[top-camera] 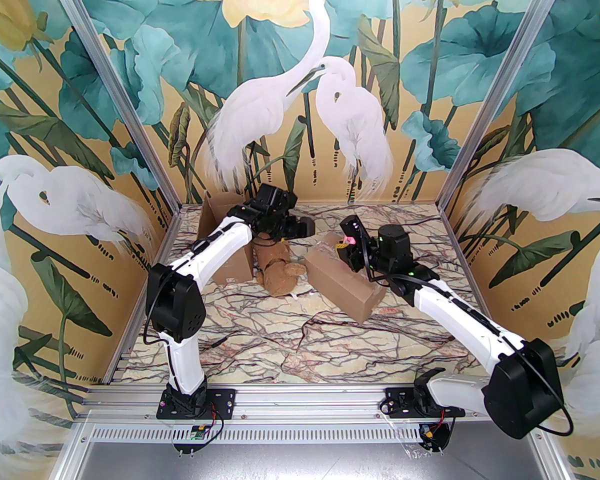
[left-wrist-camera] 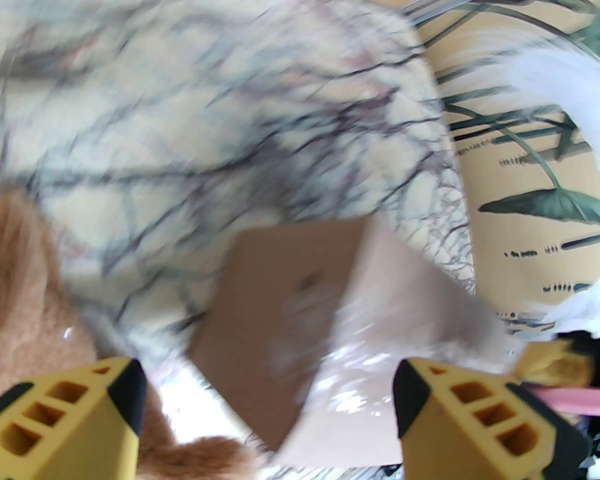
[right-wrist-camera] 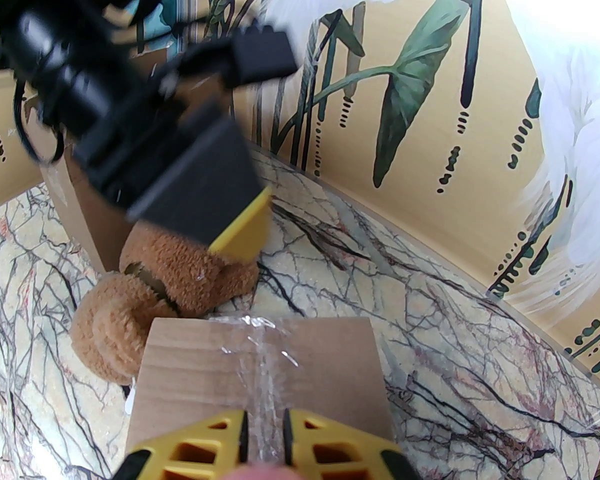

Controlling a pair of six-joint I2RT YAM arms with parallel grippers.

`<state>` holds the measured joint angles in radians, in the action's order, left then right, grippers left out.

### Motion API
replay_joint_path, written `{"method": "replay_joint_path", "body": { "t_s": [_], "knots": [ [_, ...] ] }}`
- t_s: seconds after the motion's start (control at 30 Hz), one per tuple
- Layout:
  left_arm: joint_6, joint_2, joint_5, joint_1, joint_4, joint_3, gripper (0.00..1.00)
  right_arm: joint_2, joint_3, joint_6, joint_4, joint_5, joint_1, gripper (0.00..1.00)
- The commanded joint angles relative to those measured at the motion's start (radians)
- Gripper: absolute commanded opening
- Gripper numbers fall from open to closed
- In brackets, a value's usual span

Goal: Unpack the express box

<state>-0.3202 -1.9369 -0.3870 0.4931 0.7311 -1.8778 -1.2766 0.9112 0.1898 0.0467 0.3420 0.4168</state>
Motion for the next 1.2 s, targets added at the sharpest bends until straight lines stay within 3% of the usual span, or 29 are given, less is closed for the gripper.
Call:
{"method": "replay_joint_path", "body": {
  "t_s": [0.0, 0.2, 0.47, 0.57, 0.77, 1.17],
  "knots": [
    [0.068, -0.09, -0.002, 0.033, 0.095, -0.121, 0.91, 0.005, -0.019, 0.015, 0.049, 0.025, 0.002, 0.0],
    [0.139, -0.227, 0.073, 0.113, 0.252, -0.31, 0.92, 0.019, -0.025, 0.02, 0.062, 0.012, 0.002, 0.0],
    [0.181, -0.183, 0.167, 0.155, 0.132, -0.232, 0.9, 0.021, -0.036, 0.025, 0.055, 0.021, 0.001, 0.0],
    [0.24, -0.2, 0.246, 0.168, 0.148, -0.23, 0.88, 0.02, -0.036, 0.026, 0.056, 0.023, 0.001, 0.0],
    [0.314, -0.209, 0.282, 0.167, 0.161, -0.162, 0.87, 0.027, -0.037, 0.035, 0.065, 0.024, 0.001, 0.0],
    [0.268, -0.235, 0.329, 0.123, 0.103, -0.03, 0.88, 0.099, -0.057, 0.01, 0.107, -0.003, 0.003, 0.0]
  ]
}}
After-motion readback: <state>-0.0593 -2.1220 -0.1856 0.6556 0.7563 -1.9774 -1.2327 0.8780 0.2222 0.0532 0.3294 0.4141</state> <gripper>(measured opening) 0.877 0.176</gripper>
